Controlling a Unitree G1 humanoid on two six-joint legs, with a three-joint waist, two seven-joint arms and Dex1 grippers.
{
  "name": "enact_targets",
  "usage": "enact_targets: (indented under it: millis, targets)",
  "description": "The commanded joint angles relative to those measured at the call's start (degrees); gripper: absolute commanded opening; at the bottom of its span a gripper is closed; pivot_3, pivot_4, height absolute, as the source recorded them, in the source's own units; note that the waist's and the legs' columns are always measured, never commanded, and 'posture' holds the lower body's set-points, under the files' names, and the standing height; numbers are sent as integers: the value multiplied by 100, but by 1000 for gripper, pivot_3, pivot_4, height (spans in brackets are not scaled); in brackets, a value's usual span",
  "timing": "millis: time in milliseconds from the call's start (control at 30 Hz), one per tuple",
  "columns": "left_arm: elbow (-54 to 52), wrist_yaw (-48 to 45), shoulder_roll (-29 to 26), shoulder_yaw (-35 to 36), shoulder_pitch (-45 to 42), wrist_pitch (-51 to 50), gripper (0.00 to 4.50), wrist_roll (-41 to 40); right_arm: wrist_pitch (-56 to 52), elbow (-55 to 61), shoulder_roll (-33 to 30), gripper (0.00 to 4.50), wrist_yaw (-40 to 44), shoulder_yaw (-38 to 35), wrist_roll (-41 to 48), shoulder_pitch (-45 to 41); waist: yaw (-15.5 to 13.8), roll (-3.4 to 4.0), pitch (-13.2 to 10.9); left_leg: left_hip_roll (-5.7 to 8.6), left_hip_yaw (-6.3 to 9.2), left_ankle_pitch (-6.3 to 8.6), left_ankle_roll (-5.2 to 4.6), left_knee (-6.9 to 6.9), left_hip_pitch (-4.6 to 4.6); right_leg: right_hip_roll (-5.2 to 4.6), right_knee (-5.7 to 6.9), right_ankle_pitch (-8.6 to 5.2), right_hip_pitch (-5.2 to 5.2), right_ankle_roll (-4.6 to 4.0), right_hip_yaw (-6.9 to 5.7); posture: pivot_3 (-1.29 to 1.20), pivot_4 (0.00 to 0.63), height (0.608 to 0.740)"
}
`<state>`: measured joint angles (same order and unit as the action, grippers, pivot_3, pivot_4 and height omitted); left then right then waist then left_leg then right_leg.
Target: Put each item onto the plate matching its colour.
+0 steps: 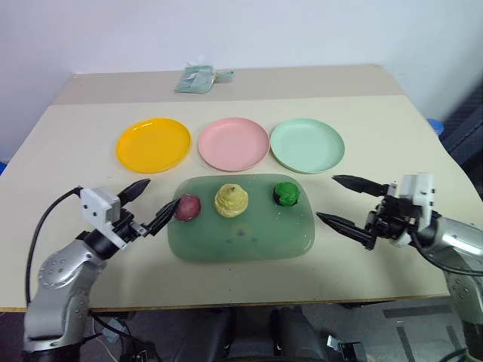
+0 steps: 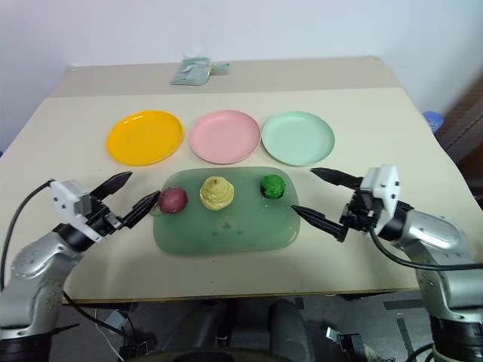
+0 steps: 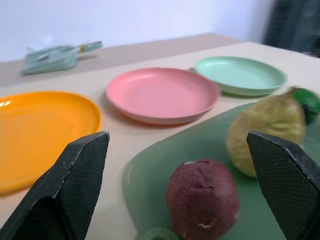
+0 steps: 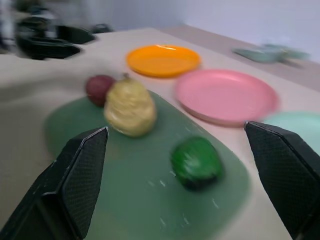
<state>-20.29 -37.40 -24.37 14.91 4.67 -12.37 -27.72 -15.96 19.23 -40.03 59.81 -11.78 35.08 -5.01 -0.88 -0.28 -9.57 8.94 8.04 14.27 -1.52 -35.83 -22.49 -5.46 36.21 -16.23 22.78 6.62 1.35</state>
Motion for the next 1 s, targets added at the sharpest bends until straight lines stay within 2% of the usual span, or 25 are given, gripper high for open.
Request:
enact_targets:
  millis: [33, 200, 400, 900, 1000]
  targets:
    - [-174, 204, 52, -315, -109, 3, 4500, 221, 208, -219, 25, 4439, 385, 382, -87, -509, -4, -1, 0, 0, 1, 0, 0, -4, -1, 0, 2, 1, 1, 1, -3, 0, 150, 740]
    - [141, 215, -103, -386, -186, 124, 4500, 510, 274, -673, 155, 4439, 725, 919, -242, -1328, 14, 0, 1, 0, 2, 0, 0, -9, 0, 2, 4, 2, 2, 1, -4, 0, 150, 740]
    - [329, 179, -244, -491, -257, 164, 4500, 695, 243, -861, 284, 4439, 789, 1127, -326, -1778, -14, 0, 0, 0, 2, 0, 1, -11, -2, 1, 9, 3, 24, 1, -4, 0, 150, 740]
    - [798, 269, -217, -876, -471, 78, 4500, 1183, 230, -795, 364, 4439, 607, 1130, -425, -1837, 3, 1, 1, 1, 2, 0, 0, -15, -2, 1, 17, 6, 28, 1, -3, 0, 150, 740]
    - [846, 307, -216, -905, -534, 64, 3580, 1212, 241, -788, 357, 4500, 573, 1118, -432, -1809, 3, 1, 1, 1, 2, 0, 0, -15, -2, 1, 17, 6, 29, 1, -3, 0, 150, 740]
